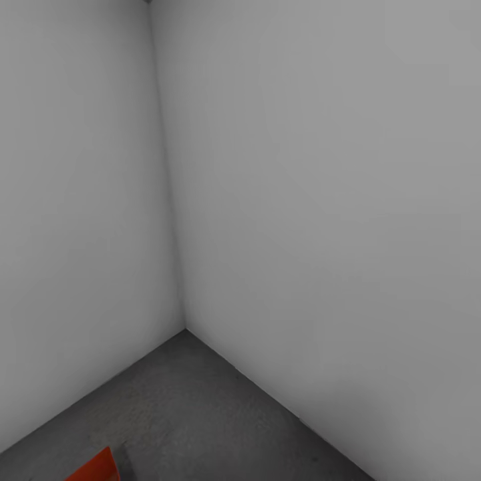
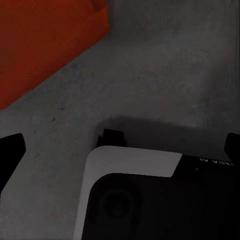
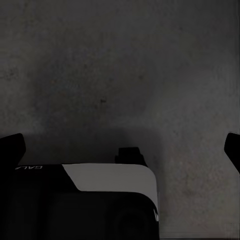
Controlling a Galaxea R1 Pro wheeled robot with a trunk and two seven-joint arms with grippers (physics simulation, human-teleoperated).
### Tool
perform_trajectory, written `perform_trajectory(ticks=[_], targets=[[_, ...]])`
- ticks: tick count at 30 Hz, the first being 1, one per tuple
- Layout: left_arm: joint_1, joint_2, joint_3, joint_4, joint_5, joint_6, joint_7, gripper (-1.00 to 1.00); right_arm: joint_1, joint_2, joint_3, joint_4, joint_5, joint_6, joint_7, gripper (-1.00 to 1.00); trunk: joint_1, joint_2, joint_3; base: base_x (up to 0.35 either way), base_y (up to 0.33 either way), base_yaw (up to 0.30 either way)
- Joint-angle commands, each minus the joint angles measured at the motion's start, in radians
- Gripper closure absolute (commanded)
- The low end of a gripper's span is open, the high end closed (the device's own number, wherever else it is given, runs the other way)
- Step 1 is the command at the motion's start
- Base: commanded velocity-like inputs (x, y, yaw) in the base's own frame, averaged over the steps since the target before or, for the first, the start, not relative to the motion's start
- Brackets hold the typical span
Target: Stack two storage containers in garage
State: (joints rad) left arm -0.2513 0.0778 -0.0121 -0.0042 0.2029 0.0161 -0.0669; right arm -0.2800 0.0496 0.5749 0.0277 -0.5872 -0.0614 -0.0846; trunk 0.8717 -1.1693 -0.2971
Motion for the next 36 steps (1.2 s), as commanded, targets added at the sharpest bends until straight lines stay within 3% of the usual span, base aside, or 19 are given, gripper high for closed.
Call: perform_trajectory(ticks=[1,36], targets=[[0.000,0.000,-0.002,0.000,0.009,0.001,-0.004,-1.00,-0.001,0.001,0.008,0.003,-0.008,-0.005,-0.001,-1.00,0.000,-0.001,-0.001,0.000,0.000,-0.256],[0.000,0.000,-0.002,0.000,0.009,0.002,-0.004,-1.00,-0.001,0.003,0.008,0.003,-0.008,-0.005,0.000,-1.00,0.000,-0.001,-0.001,0.000,0.000,-0.264]])
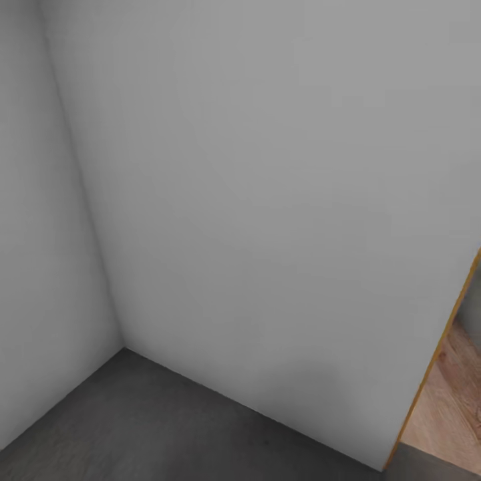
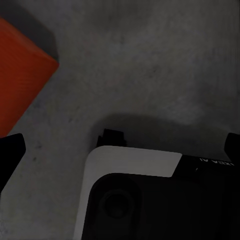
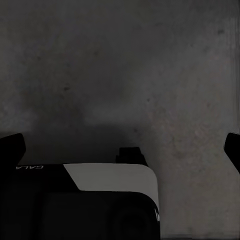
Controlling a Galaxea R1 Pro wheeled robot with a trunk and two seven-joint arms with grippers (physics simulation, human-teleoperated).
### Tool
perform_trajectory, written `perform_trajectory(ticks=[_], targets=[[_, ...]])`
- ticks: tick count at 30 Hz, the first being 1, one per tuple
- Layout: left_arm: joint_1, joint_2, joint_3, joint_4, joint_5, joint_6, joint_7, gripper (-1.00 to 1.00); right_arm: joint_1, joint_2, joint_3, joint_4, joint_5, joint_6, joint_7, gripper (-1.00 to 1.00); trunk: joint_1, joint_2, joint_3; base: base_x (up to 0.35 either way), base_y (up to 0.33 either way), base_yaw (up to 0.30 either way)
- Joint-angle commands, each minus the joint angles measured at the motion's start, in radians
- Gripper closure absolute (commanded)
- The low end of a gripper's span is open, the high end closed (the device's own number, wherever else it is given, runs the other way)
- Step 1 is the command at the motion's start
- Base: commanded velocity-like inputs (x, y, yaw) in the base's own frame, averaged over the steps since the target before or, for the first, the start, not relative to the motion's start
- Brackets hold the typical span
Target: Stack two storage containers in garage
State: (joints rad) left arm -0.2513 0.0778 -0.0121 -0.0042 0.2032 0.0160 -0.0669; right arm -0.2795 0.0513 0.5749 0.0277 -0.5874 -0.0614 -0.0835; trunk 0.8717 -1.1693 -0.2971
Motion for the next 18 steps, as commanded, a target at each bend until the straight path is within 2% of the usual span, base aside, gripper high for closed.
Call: perform_trajectory(ticks=[1,12,18], targets=[[0.000,0.000,-0.002,0.000,0.009,0.002,-0.004,-1.00,-0.001,0.001,0.008,0.003,-0.008,-0.005,-0.001,-1.00,0.000,-0.001,-0.001,0.000,0.000,-0.267],[0.000,0.000,-0.002,0.000,0.009,0.002,-0.004,-1.00,-0.001,0.001,0.008,0.003,-0.008,-0.005,-0.001,-1.00,0.000,-0.001,-0.001,0.000,0.000,-0.265],[0.000,0.000,-0.002,0.000,0.009,0.002,-0.004,-1.00,-0.001,0.001,0.008,0.003,-0.009,-0.005,-0.001,-1.00,0.000,-0.001,-0.001,0.000,0.000,-0.088]])
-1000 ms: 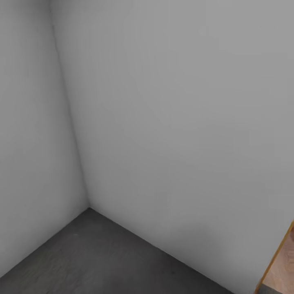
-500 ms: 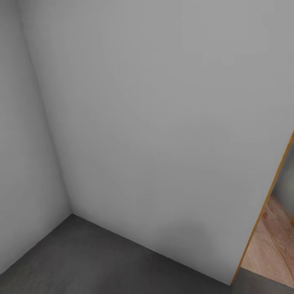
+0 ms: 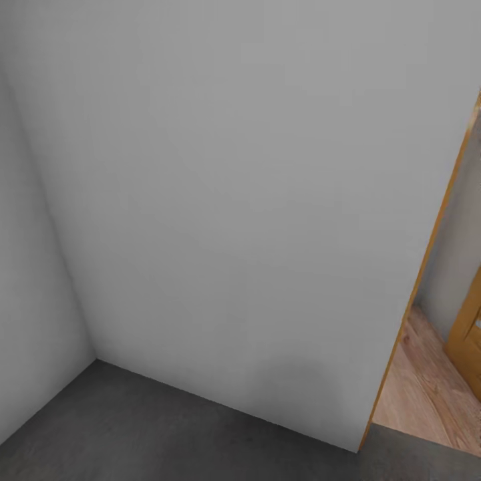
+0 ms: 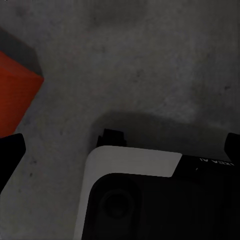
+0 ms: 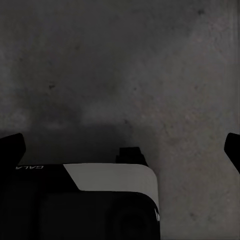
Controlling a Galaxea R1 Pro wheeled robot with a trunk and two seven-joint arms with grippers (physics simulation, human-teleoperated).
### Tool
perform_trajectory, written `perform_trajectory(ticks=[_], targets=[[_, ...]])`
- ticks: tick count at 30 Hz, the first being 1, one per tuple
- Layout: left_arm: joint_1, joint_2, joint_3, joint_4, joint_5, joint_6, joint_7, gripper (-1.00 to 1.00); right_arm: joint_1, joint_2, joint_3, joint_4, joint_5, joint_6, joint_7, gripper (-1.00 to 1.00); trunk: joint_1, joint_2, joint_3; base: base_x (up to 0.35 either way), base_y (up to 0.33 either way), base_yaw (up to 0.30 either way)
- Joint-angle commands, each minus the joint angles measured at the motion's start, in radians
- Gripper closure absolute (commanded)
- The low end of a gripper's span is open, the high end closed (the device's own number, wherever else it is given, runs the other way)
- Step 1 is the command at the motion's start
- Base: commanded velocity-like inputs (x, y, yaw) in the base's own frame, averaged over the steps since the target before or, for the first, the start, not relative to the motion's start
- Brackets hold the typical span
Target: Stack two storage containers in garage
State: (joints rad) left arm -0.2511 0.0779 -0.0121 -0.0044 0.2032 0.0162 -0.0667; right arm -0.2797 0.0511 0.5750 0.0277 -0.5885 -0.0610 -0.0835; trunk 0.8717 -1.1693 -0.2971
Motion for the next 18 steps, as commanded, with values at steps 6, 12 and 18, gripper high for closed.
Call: perform_trajectory(ticks=[6,12,18], targets=[[0.000,0.000,-0.002,0.000,0.009,0.001,-0.004,-1.00,-0.001,0.001,0.008,0.003,-0.008,-0.005,-0.001,-1.00,0.000,-0.001,-0.002,0.000,0.000,-0.109],[0.000,0.000,-0.002,0.000,0.009,0.002,-0.004,-1.00,-0.001,0.001,0.008,0.003,-0.008,-0.005,-0.001,-1.00,0.000,-0.001,-0.005,0.000,0.000,-0.240],[0.000,0.000,-0.002,0.000,0.009,0.002,-0.005,-1.00,-0.001,0.001,0.008,0.003,-0.008,-0.005,-0.001,-1.00,0.000,-0.001,-0.007,0.000,0.000,-0.171]])
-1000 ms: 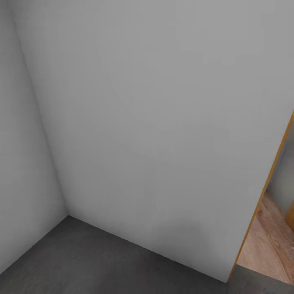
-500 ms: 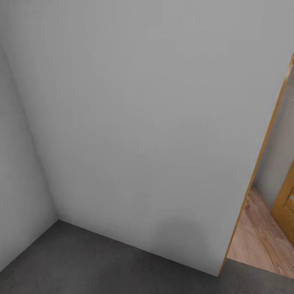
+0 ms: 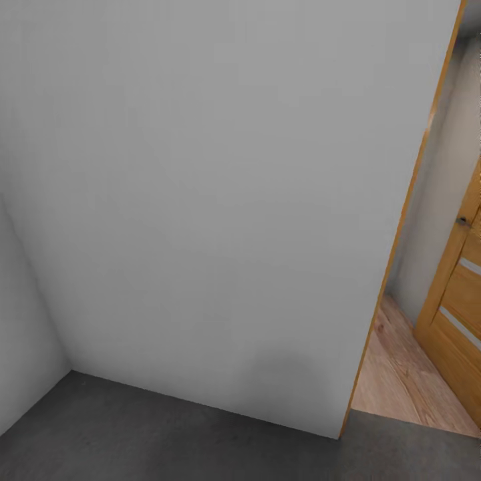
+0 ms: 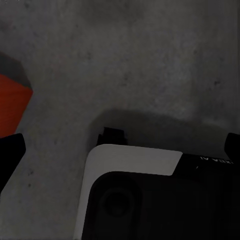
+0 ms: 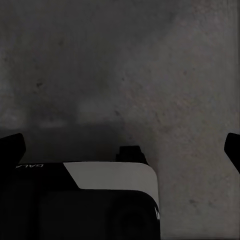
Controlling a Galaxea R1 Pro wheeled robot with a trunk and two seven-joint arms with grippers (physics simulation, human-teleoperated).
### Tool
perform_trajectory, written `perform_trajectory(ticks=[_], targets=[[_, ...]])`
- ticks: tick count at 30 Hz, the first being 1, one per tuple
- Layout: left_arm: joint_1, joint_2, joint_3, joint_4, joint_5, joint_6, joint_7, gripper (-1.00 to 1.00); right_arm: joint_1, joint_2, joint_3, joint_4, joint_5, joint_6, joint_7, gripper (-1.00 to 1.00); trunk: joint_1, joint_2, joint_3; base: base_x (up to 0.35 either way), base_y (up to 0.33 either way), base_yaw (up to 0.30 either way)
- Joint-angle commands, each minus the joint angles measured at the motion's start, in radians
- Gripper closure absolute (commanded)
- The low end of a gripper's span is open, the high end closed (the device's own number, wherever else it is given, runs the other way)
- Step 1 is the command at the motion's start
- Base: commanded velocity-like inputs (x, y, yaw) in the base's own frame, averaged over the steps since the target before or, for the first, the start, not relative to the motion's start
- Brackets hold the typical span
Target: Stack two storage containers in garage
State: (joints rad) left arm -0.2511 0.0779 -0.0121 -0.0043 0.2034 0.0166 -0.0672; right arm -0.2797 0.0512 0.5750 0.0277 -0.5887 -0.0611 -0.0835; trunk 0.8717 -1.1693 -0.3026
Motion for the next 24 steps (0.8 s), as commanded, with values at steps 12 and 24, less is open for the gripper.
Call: perform_trajectory(ticks=[12,24], targets=[[0.000,0.000,-0.002,0.000,0.009,0.001,-0.004,-1.00,-0.001,0.000,0.008,0.003,-0.008,-0.005,-0.001,-1.00,0.000,-0.001,-0.003,0.000,0.000,-0.079],[0.000,0.000,-0.002,0.000,0.008,0.001,-0.004,-1.00,-0.001,-0.002,0.008,0.003,-0.008,-0.005,-0.002,-1.00,0.000,-0.001,-0.008,0.000,0.000,-0.165]])
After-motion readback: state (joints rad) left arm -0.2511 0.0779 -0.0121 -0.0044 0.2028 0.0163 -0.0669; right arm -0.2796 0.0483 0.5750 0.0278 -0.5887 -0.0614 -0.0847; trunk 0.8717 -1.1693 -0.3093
